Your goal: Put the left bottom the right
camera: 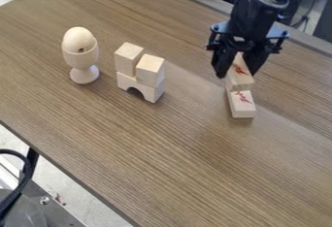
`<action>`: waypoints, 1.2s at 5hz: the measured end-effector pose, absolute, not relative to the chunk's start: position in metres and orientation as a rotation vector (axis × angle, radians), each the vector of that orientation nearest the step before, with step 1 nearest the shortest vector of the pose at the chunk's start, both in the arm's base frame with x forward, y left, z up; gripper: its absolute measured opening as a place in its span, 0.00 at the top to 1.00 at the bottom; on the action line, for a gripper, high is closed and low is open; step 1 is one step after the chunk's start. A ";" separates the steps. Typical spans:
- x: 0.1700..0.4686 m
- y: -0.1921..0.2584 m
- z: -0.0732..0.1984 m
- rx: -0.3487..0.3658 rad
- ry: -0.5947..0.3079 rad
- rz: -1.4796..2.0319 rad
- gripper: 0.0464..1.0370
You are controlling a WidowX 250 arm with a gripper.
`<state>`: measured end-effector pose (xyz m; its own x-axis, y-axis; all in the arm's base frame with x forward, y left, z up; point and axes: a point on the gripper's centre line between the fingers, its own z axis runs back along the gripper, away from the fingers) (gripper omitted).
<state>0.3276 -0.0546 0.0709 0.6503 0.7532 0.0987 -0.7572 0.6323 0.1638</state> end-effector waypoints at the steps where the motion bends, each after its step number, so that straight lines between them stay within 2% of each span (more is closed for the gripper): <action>1: 0.329 -0.057 0.065 0.201 -0.011 0.864 0.47; 6: 0.344 -0.066 0.048 0.179 0.010 0.878 0.47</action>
